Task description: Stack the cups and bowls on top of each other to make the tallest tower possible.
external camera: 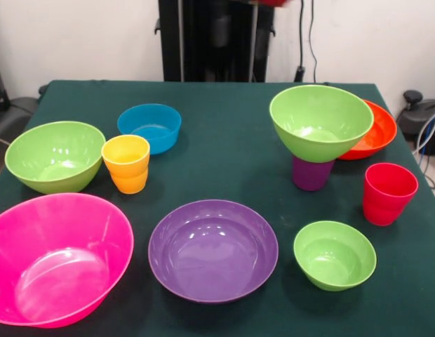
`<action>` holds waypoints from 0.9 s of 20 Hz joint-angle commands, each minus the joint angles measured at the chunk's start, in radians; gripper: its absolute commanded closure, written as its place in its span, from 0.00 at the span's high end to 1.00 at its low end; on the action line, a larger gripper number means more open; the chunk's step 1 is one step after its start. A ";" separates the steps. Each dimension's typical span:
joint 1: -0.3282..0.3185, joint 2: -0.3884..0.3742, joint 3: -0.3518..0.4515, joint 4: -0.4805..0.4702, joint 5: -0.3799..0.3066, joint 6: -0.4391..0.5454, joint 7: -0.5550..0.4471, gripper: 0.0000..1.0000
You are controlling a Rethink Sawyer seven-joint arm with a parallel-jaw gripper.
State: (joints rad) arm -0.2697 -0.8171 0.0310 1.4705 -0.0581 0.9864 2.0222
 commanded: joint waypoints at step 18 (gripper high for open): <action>-0.289 0.241 0.360 0.182 -0.183 -0.348 -0.480 1.00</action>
State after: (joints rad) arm -0.5842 -0.6915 0.2640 1.5825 -0.1231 0.7201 1.7237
